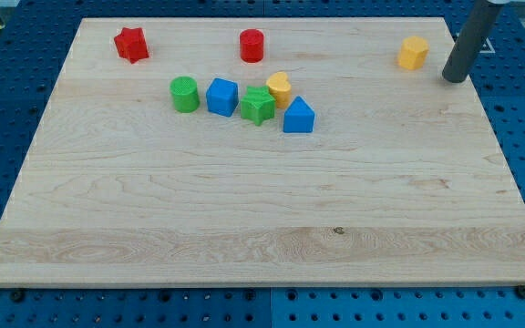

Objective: Move the yellow hexagon to the top right

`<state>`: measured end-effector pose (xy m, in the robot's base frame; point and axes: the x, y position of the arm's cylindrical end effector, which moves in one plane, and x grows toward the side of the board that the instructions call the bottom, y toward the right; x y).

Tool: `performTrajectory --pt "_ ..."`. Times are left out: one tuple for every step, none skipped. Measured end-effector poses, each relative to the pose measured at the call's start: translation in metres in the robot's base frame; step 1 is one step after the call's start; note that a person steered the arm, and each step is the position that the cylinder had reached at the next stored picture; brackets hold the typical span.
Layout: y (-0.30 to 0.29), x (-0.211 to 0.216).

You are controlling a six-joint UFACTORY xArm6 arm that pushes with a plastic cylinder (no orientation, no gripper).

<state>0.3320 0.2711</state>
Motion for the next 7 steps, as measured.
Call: performTrajectory --pt "-0.001 -0.011" --pt "-0.002 -0.018" --pt "-0.008 -0.023" --pt "-0.012 -0.02" --pt "-0.039 -0.019" --pt "-0.072 -0.021" --pt "-0.082 -0.028"
